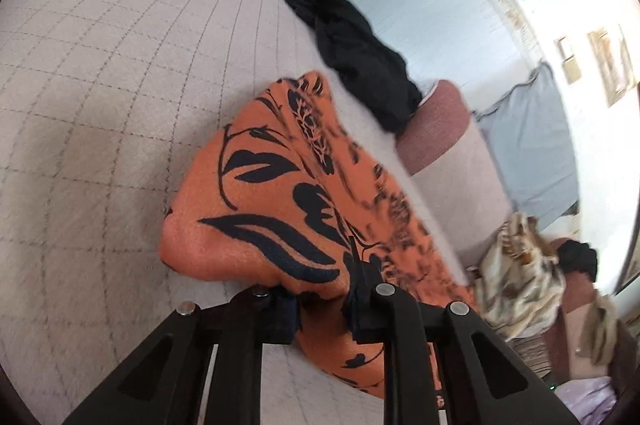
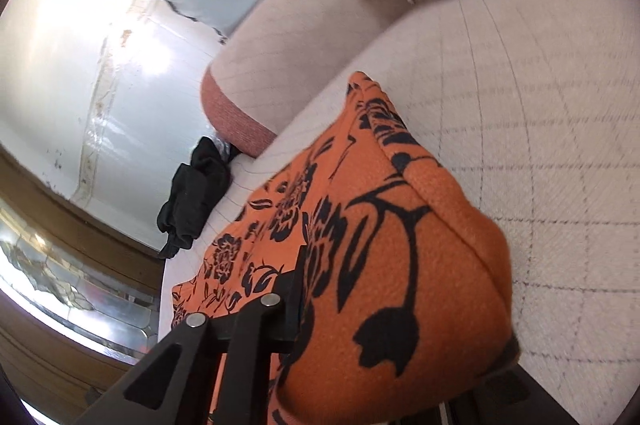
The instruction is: Fold small clothes
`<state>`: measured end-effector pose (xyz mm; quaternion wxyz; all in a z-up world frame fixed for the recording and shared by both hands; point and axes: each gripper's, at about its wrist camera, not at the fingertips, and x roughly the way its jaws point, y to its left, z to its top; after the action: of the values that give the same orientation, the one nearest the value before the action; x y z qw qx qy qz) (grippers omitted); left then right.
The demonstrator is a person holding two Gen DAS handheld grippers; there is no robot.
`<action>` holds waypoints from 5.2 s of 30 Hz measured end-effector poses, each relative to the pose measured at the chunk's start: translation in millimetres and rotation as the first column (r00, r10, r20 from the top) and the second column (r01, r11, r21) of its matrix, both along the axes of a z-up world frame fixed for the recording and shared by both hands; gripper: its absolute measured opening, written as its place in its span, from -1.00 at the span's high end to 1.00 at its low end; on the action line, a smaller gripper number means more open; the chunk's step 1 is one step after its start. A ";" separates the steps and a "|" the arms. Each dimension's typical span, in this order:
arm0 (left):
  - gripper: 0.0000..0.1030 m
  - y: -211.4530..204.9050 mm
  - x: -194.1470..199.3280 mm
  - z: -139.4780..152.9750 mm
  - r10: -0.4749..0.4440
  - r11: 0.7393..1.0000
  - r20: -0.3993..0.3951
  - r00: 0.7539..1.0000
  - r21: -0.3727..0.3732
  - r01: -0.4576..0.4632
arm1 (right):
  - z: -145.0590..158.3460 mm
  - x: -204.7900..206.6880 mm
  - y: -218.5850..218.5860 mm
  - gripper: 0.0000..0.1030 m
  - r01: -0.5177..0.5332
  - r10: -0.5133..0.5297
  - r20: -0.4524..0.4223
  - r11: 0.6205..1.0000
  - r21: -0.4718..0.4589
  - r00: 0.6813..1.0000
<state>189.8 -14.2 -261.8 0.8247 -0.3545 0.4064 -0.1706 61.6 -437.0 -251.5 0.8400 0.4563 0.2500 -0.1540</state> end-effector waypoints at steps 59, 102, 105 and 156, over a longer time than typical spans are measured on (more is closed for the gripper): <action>-0.77 -42.2 -53.0 5.9 -0.113 0.712 -0.099 0.989 0.686 0.150 | 10.2 132.7 -15.8 0.36 -0.334 0.180 -0.556 0.924 -0.188 0.811; -0.80 78.3 -115.7 16.1 0.056 0.922 -0.099 0.994 0.386 -0.013 | 64.6 -41.2 85.8 0.35 -0.503 0.446 -0.265 0.838 -0.212 0.855; -0.80 99.3 -125.1 16.4 0.105 0.947 -0.111 0.988 0.313 -0.065 | 58.3 -46.9 74.8 0.35 -0.482 0.452 -0.183 0.857 -0.180 0.873; 0.45 -108.3 -121.5 46.3 -0.522 0.733 0.233 0.820 0.614 0.292 | 64.6 33.5 38.0 -0.46 -0.554 0.557 -0.032 0.830 0.063 0.830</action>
<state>68.3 -122.5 -215.5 0.8950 0.0408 0.3340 -0.2929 95.1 -399.0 -186.9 0.8303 0.3812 0.3960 0.0917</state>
